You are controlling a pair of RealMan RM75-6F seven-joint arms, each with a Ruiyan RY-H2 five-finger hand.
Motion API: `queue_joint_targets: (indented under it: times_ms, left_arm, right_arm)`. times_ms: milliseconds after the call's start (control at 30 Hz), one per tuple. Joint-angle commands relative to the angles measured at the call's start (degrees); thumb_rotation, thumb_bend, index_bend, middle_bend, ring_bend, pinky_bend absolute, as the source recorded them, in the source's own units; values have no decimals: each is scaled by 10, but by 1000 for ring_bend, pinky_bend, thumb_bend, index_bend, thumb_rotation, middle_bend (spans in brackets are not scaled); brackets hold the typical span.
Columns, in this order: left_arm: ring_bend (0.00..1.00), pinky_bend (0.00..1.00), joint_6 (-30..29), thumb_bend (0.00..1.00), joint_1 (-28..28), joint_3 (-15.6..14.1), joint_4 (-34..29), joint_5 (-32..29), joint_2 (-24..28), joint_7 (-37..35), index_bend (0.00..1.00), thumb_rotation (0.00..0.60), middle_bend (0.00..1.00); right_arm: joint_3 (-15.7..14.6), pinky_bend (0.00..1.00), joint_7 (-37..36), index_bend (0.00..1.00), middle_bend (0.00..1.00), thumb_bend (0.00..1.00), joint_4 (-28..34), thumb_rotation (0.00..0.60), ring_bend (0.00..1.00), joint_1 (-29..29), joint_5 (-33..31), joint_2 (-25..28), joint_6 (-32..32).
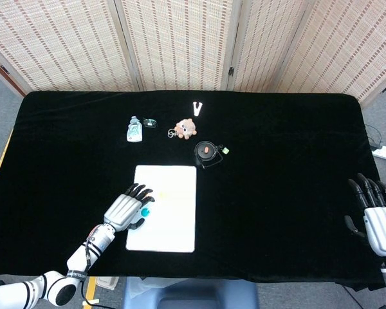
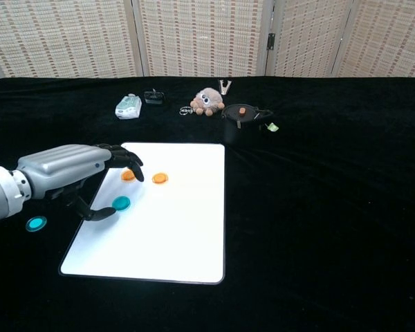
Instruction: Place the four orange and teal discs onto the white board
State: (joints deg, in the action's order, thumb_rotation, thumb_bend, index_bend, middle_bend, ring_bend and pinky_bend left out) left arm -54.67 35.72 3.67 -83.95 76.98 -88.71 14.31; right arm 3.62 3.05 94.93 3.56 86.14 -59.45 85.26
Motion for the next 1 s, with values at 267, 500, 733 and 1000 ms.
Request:
queue_joint_targets:
  times_ms: [267, 500, 733, 1000]
  left_arm:
    - [28, 0, -55, 414, -37, -32, -22, 41, 66, -26, 409, 600, 142]
    - [28, 0, -91, 414, -71, -62, -15, 69, 96, -51, 425, 600, 142]
    - [28, 0, -99, 412, -95, -80, 6, 74, 96, -69, 416, 600, 142]
    - [28, 0, -90, 412, -104, -81, 32, 69, 81, -76, 408, 600, 142]
  right_arm:
    - [-1, 0, 4, 0, 0, 426, 4, 600, 0, 2, 5, 0, -1]
    - [0, 0, 10, 0, 0, 426, 8, 600, 0, 5, 10, -2, -1]
    - [0, 0, 17, 0, 0, 426, 15, 600, 0, 10, 13, -2, -4]
    - [0, 0, 22, 0, 0, 426, 19, 600, 0, 11, 15, -1, -4]
